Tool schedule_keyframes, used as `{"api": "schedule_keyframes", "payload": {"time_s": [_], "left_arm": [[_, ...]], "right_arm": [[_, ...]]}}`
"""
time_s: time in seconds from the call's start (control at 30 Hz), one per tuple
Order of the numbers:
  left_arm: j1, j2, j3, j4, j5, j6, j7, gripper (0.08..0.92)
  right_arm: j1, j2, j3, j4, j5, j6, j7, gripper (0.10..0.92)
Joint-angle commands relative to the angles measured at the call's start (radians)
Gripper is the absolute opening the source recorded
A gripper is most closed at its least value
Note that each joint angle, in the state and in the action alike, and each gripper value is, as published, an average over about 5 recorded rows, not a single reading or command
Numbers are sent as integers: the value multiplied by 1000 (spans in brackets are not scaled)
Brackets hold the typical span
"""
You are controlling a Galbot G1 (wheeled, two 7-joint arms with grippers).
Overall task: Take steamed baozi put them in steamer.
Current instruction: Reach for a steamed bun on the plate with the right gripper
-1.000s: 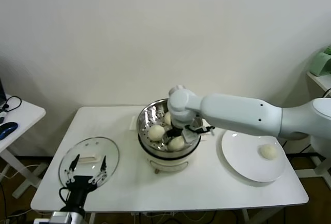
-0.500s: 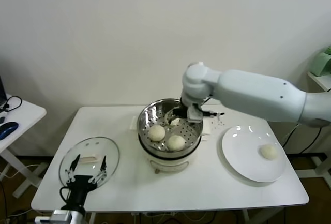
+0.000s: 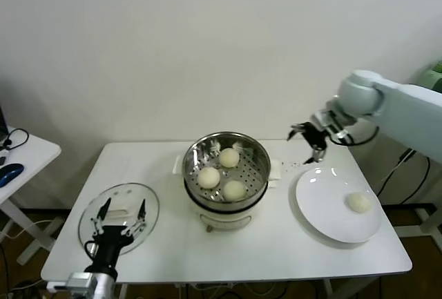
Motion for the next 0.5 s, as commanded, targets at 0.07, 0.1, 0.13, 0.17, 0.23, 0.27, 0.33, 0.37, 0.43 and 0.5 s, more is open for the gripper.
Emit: {"api": "schedule_keyframes", "payload": {"time_s": [0.07,0.1,0.13,0.17,0.23,0.27,0.33,0.37,0.43,0.5], "left_arm": [[-5,3,7,-7,-11,-2,6,823],[-3,2,8,-7,-9,-4,6,823],[0,0,8,-8,-6,-6,7,823],[2,-3,10,-8,-2,-8,7,823],[10,-7,16,-8,7,-12,6,823],[15,-9,21,-8,11,-15,5,823],[25,-13,28,-10,21,-19,3,823],[28,-15,30,-12,25,-20,3,823],[33,-19,32,-16,31,-20,3,823],[36,-23,32,-20,34,-19,2,823]], "right_arm": [[-355,-305,262,-93,-278,15,-61,823],[-383,-304,279,-104,-319,36,-67,823],[-419,-300,305,-117,-349,50,-71,823],[-455,-295,334,-130,-365,54,-69,823],[-525,-275,401,-160,-392,64,-64,823],[-554,-258,436,-181,-406,74,-61,823],[-589,-222,481,-224,-430,92,-54,823],[-604,-201,501,-250,-438,101,-49,823],[-625,-165,530,-298,-448,112,-40,823],[-645,-124,561,-349,-457,119,-34,823]]}}
